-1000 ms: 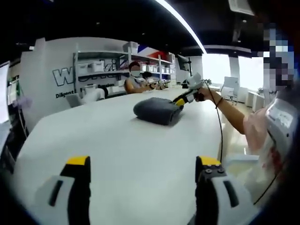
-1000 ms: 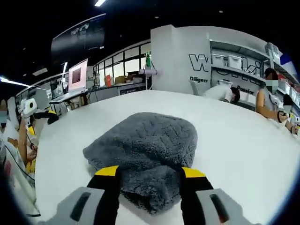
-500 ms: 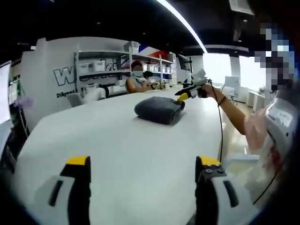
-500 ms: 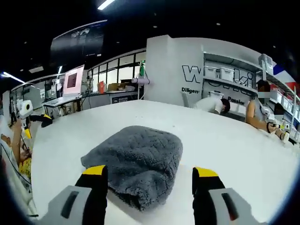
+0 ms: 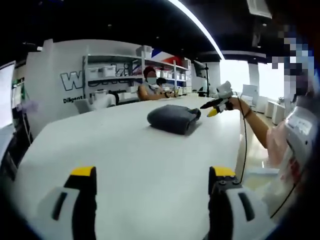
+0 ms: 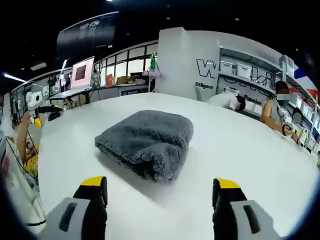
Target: Fold the towel on the table until its edges align and the towel forms a compact rectangular stack.
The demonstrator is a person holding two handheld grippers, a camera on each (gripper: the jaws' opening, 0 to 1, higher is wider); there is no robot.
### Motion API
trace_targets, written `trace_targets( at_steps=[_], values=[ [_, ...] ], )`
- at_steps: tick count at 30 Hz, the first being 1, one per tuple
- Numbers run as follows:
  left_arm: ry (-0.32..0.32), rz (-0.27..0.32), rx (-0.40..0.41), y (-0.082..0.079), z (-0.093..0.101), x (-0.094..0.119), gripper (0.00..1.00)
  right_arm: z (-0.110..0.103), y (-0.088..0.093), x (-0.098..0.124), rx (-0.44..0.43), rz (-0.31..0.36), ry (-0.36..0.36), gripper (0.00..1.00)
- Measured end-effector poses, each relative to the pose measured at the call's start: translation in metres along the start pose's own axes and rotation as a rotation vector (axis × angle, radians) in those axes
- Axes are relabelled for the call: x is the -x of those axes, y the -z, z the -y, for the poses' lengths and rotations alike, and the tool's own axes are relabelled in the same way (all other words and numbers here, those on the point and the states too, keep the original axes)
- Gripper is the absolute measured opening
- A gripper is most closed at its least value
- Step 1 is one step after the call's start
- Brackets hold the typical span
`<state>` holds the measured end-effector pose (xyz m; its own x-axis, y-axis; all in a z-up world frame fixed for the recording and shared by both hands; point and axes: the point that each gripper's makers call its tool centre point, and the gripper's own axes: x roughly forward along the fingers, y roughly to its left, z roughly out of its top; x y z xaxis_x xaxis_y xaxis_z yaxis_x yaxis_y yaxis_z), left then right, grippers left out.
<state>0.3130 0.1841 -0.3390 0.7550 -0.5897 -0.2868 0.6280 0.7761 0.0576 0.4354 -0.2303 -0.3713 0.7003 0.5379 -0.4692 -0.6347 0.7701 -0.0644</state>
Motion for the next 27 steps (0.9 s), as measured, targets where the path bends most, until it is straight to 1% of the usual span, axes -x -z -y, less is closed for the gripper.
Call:
trace_targets(
  at_steps=[5,8,12,16,21,27],
  values=[
    [-0.01,-0.003,0.001,0.001,-0.003,0.005,0.99,-0.015,0.019,0.009,-0.004,-0.008,-0.029,0.99],
    [-0.025,-0.001,0.006,0.002,-0.009,0.007,0.99,-0.018,0.031,0.017,0.0,-0.029,-0.014,0.99],
    [-0.033,0.004,0.015,0.003,-0.012,0.008,1.0,-0.021,0.04,0.023,-0.007,-0.041,-0.011,0.99],
    [-0.031,0.005,0.022,0.006,-0.012,0.006,1.0,-0.025,0.047,0.029,-0.011,-0.045,-0.009,0.99],
    [-0.038,-0.004,0.032,0.01,-0.015,0.005,1.0,-0.025,0.051,0.032,-0.013,-0.053,0.002,0.99],
    [-0.072,-0.013,0.039,0.015,-0.022,0.006,1.0,-0.023,0.052,0.034,-0.011,-0.06,0.018,0.99]
  ],
)
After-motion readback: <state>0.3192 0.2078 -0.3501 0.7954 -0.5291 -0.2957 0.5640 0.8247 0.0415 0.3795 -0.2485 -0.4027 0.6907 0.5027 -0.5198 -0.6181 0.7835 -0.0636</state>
